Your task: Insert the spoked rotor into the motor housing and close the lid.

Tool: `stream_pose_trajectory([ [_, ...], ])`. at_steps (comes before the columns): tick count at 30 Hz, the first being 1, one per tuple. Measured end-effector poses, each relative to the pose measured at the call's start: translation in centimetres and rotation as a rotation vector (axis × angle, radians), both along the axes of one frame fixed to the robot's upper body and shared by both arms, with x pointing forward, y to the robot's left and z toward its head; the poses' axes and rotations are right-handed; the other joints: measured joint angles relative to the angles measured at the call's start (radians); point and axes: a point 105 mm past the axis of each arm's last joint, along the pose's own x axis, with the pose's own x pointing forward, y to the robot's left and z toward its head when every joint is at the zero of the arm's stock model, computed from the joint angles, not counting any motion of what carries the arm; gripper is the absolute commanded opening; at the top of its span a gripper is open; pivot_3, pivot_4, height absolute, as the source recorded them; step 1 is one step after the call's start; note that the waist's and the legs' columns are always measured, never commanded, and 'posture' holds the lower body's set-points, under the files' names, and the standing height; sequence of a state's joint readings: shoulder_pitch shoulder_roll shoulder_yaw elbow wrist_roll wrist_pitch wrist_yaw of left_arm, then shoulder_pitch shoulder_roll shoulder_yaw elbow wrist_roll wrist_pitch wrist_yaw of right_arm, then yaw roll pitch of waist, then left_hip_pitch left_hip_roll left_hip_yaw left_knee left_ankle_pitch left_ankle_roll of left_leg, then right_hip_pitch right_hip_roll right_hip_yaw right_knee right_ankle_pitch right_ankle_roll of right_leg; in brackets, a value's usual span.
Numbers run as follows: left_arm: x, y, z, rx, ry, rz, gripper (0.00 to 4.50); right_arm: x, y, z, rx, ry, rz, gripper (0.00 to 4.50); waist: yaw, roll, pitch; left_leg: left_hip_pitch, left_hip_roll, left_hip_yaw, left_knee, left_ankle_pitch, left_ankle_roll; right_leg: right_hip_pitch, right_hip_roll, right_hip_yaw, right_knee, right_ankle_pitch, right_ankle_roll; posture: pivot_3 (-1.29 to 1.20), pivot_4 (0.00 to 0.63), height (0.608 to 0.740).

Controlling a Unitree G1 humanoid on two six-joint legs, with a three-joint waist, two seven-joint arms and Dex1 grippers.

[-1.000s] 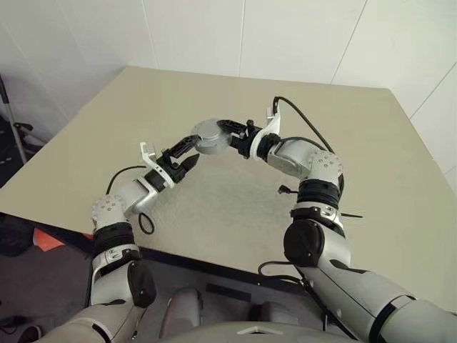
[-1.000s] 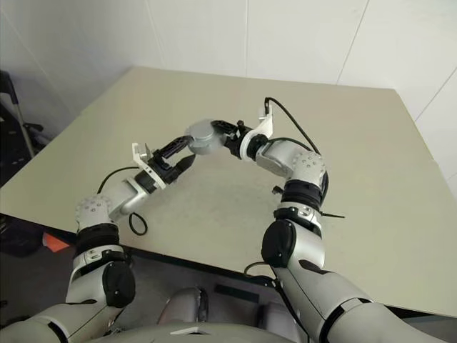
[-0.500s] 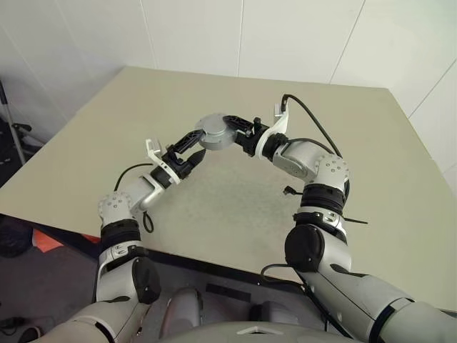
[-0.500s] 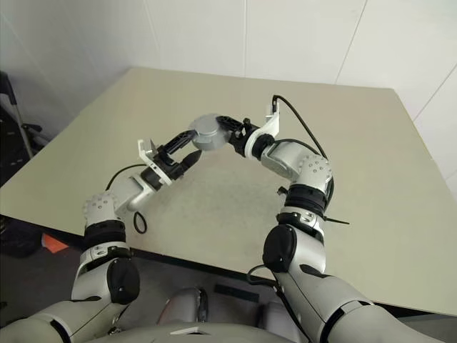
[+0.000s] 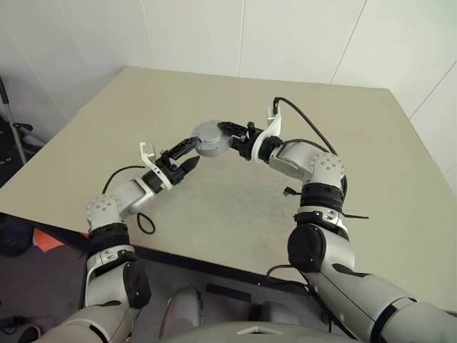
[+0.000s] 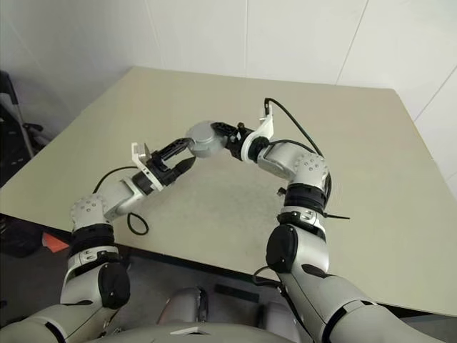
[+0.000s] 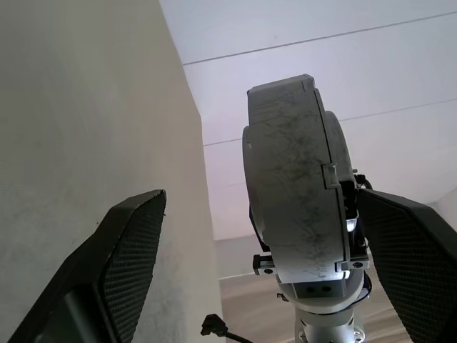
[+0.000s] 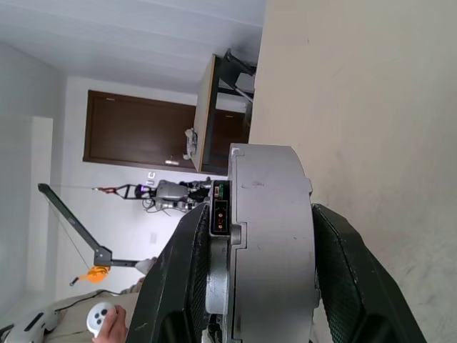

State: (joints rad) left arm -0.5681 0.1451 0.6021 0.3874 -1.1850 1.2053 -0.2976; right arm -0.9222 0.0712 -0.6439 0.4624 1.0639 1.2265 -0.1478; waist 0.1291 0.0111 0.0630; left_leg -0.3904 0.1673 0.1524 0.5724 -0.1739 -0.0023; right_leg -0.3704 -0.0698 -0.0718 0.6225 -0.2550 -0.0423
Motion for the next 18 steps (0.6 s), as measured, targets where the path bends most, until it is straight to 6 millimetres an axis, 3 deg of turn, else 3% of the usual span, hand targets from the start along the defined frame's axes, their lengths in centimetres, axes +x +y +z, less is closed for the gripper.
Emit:
stream_pose_trajectory([
  [10,0.1,0.2,0.0,0.015,0.008,0.012,4.46,0.2,0.0,-0.2,-0.008,-0.005,0.009,2.04,0.000,0.000,0.000,0.000,0.000,0.000,0.001,0.000,0.000,0.000,0.000,0.000,0.000,0.000,0.000,0.00,0.000,0.740],
  [14,-0.2,0.1,1.4,-0.005,-0.048,0.000,4.46,0.2,0.1,-0.5,-0.032,0.003,0.013,2.04,0.000,0.000,0.000,0.000,0.000,-0.001,0.001,0.000,0.000,0.000,0.000,0.000,0.001,0.000,0.000,0.00,0.000,0.740],
  [18,-0.8,1.2,1.4,0.025,-0.052,0.009,4.46,0.2,0.1,-0.7,-0.047,0.004,0.015,2.04,-0.003,0.000,0.000,0.000,0.000,-0.001,0.001,0.000,0.000,0.000,0.000,0.000,0.001,0.000,0.000,0.00,0.000,0.740],
])
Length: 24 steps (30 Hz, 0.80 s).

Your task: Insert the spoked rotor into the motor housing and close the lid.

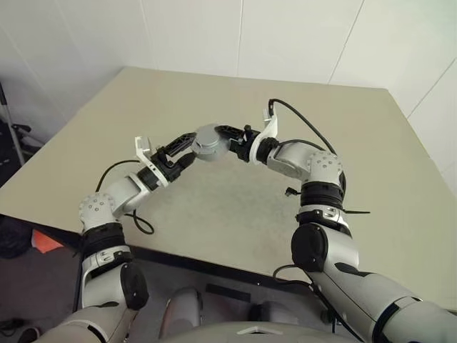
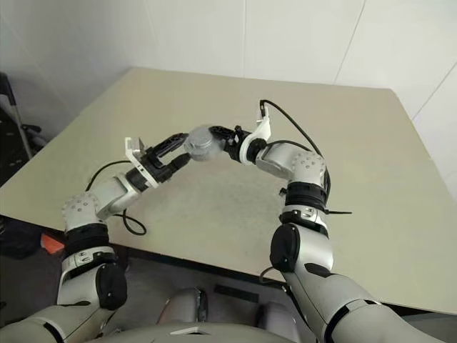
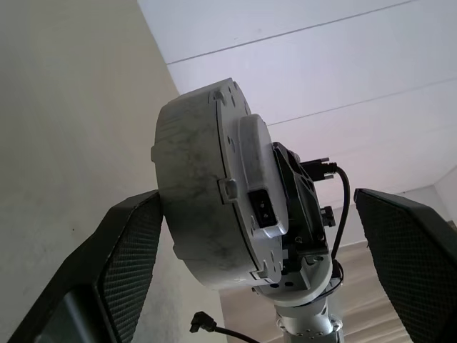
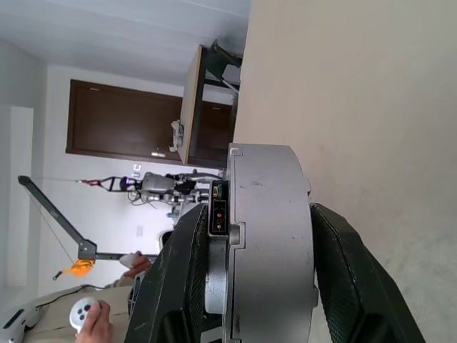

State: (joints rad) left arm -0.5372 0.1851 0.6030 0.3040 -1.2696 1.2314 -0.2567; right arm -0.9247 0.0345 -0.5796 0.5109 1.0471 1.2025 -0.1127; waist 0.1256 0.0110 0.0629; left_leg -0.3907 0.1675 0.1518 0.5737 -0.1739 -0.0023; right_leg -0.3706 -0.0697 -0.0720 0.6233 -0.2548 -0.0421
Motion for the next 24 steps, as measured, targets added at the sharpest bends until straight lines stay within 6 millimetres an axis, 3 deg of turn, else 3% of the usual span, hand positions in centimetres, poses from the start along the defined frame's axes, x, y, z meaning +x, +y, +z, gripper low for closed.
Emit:
stream_pose_trajectory([
  [5,-0.1,0.7,-0.6,0.016,0.020,0.026,4.46,0.1,-0.3,-0.2,-0.016,0.003,-0.007,2.04,0.004,0.000,0.000,-0.001,0.000,0.000,0.002,0.000,0.000,0.001,0.000,0.000,0.000,0.000,0.000,0.00,0.000,0.740],
  [12,0.5,-1.8,-0.8,-0.014,0.038,0.008,4.46,0.0,0.1,-0.6,-0.024,0.015,0.006,2.04,0.004,0.000,0.000,-0.001,0.000,0.000,0.004,0.000,0.000,0.001,0.000,0.000,0.000,0.001,0.002,0.00,0.000,0.740],
  [24,1.4,-2.4,-0.1,-0.048,0.035,0.052,4.46,0.2,-0.6,-0.4,-0.028,0.004,-0.009,2.04,0.003,0.000,0.000,-0.002,0.000,0.000,0.004,0.000,0.000,0.001,0.000,0.000,0.000,0.001,0.002,0.00,0.000,0.740],
])
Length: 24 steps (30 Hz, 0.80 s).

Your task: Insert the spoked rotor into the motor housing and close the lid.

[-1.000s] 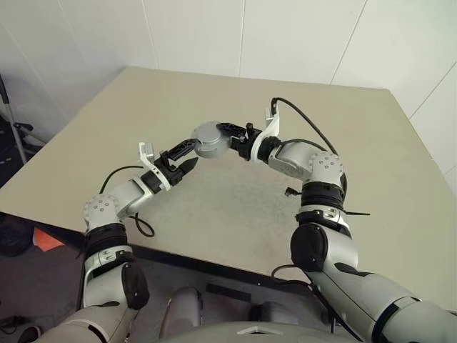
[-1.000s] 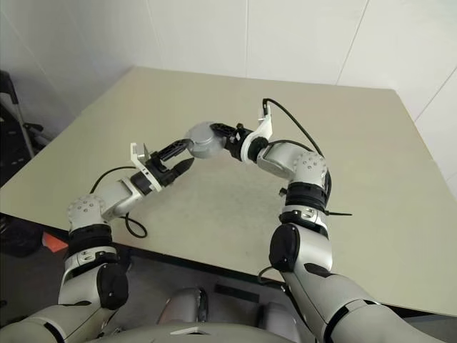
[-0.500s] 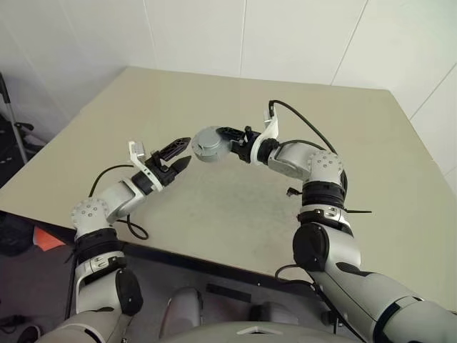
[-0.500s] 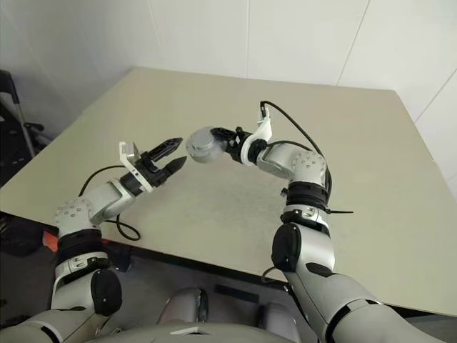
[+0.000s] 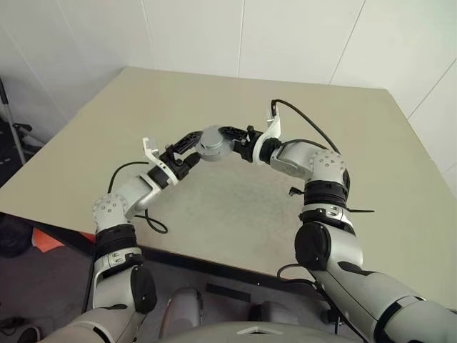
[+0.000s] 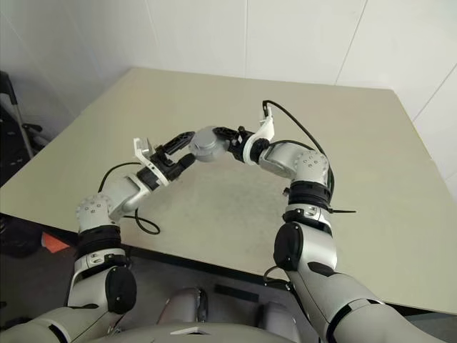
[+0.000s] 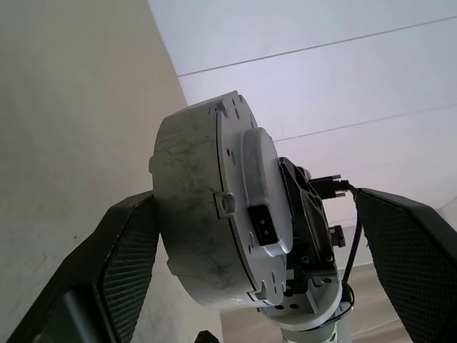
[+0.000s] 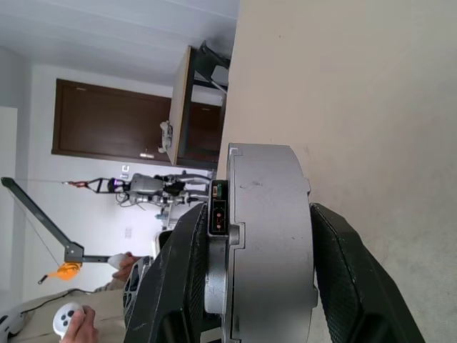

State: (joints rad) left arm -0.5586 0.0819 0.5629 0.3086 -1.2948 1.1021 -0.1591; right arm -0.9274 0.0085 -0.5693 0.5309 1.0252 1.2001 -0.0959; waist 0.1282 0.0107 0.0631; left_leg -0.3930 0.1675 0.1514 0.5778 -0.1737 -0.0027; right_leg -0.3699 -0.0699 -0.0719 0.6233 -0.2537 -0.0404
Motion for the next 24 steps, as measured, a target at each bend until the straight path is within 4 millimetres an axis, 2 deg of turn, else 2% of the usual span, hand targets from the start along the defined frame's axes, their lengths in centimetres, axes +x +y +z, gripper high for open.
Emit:
stream_pose_trajectory([
  [13,1.0,-0.7,0.1,-0.049,0.003,-0.002,4.46,-0.1,0.0,0.4,-0.001,-0.017,0.006,2.04,0.001,0.000,0.000,0.000,0.000,0.000,0.000,0.000,0.000,0.000,0.000,0.000,0.000,0.000,0.000,0.00,0.000,0.740],
  [24,1.2,-2.6,0.8,-0.074,-0.014,-0.058,4.46,-0.6,0.9,0.8,0.013,-0.018,0.036,2.04,0.001,0.000,0.000,0.000,0.000,0.000,0.000,0.000,0.000,0.000,0.000,0.000,0.000,0.000,0.000,0.00,0.000,0.740],
])
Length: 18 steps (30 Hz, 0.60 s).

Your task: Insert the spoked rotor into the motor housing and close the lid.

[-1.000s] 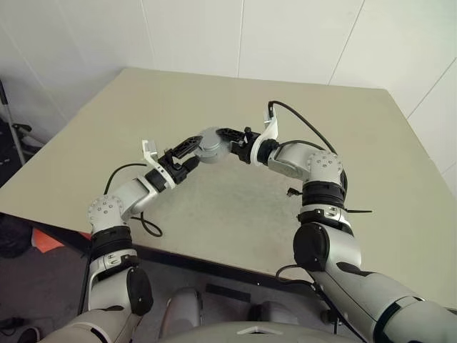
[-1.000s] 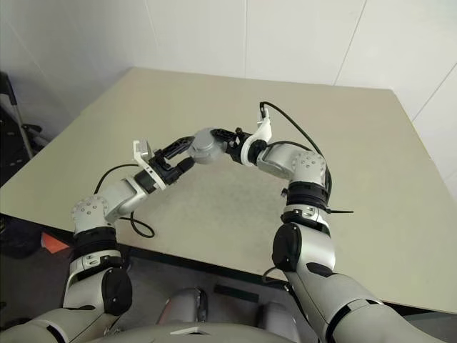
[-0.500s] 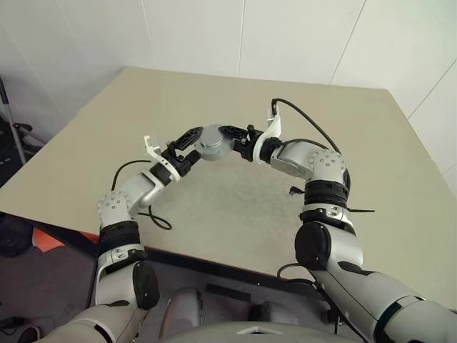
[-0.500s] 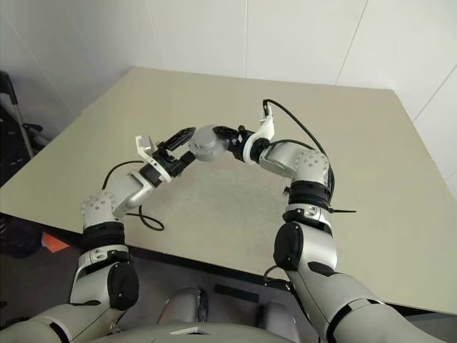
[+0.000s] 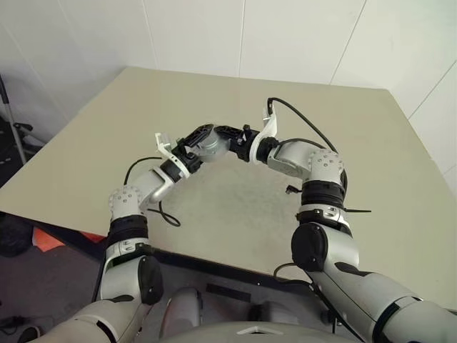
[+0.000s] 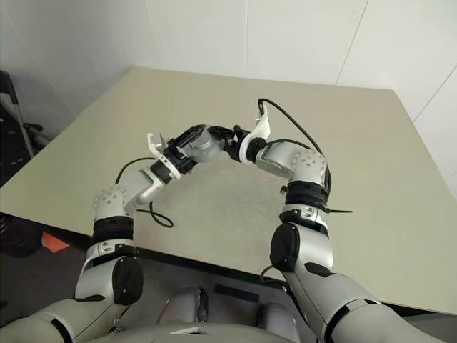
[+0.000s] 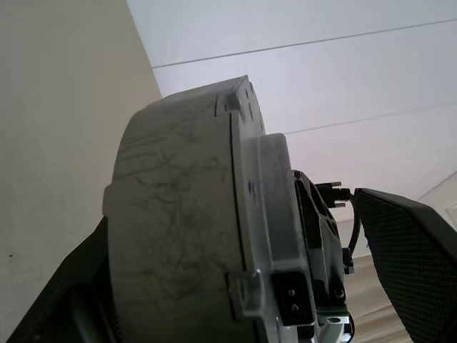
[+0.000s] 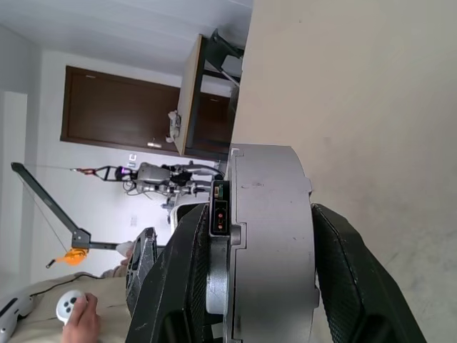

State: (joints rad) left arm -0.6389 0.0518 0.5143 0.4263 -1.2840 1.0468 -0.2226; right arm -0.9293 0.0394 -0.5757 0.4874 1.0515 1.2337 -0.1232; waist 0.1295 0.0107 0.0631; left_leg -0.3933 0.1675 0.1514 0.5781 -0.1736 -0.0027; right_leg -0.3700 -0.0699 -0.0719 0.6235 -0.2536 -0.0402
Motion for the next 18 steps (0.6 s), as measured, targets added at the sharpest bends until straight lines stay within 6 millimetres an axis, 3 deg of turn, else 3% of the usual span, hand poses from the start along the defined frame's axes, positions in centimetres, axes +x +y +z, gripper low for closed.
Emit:
stream_pose_trajectory([
  [9,0.1,-0.2,0.2,-0.008,-0.003,0.002,4.46,0.1,-0.3,0.2,0.000,-0.007,-0.007,2.04,0.000,0.000,0.000,0.000,0.000,0.000,0.000,0.000,0.000,0.000,0.000,0.000,0.000,0.000,0.000,0.00,0.000,0.740],
  [18,0.5,2.5,-0.9,0.008,-0.006,0.056,4.46,0.4,-1.0,0.3,-0.006,-0.012,-0.031,2.04,0.000,0.000,0.000,0.000,0.000,0.000,0.000,0.000,0.000,0.000,0.000,0.000,0.000,0.000,0.000,0.00,0.000,0.740],
])
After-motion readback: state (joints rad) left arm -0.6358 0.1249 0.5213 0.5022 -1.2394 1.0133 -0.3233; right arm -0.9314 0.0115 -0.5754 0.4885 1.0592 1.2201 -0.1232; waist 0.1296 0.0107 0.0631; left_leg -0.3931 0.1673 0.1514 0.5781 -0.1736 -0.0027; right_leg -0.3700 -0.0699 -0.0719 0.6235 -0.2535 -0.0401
